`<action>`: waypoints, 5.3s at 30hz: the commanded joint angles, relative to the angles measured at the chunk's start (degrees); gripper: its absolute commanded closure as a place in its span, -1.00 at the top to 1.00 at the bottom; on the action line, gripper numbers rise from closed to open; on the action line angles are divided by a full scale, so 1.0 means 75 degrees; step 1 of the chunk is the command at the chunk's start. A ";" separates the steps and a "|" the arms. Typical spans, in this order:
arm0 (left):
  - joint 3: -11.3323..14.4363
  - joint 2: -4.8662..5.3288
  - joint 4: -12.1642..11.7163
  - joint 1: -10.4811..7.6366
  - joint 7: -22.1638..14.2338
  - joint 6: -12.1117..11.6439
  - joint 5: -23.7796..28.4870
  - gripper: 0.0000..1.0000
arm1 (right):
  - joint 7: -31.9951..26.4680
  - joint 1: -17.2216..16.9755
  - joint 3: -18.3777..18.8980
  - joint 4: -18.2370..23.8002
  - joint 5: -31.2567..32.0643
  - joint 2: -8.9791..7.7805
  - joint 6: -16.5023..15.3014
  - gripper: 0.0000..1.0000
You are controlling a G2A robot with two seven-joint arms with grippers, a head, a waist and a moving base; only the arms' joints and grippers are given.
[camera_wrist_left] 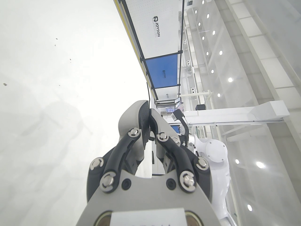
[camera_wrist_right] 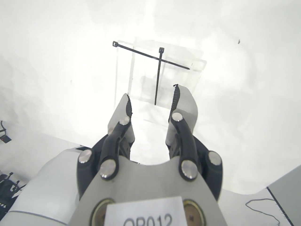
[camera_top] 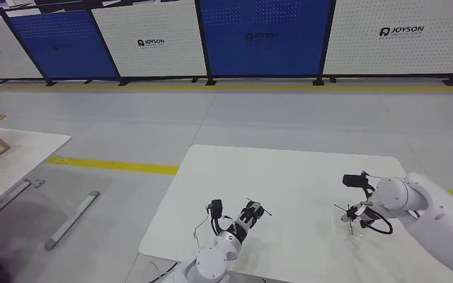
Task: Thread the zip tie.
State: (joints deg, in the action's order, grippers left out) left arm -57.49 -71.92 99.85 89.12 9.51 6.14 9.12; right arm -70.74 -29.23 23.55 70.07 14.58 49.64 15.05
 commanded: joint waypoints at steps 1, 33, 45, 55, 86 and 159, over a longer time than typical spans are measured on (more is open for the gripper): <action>0.0000 0.0000 0.0000 0.0000 0.0000 0.0000 0.0000 -1.00 | 0.0027 0.0003 -0.0030 -0.0134 -0.0005 0.0090 0.0007 -0.26; 0.0000 0.0000 0.0000 0.0000 0.0000 0.0000 0.0000 -1.00 | -0.0277 0.0062 0.0110 -0.1375 0.0462 0.0851 0.0015 -1.00; 0.0000 0.0000 0.0000 0.0000 0.0000 0.0000 0.0000 -1.00 | -0.0259 -0.0037 0.0410 -0.1298 0.0669 0.0873 -0.0181 -1.00; 0.0000 0.0000 0.0000 0.0000 0.0000 0.0000 0.0000 -1.00 | 0.0823 -0.1179 0.1989 0.0802 0.1106 0.0026 0.0590 -1.00; 0.0000 0.0000 0.0000 0.0000 0.0000 0.0000 0.0000 -1.00 | 0.2782 -0.2830 0.3612 0.2465 0.0574 -0.0419 0.0360 -1.00; 0.0306 -0.0180 -0.1147 -0.0922 0.0620 0.0125 -0.3151 -1.00 | 0.3198 -0.3085 0.3741 0.2597 0.0289 -0.0398 0.0107 -1.00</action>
State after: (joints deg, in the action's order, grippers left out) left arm -55.20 -73.27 91.24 82.20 14.16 7.08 -14.51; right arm -47.63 -51.82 51.31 89.19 17.40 46.64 16.37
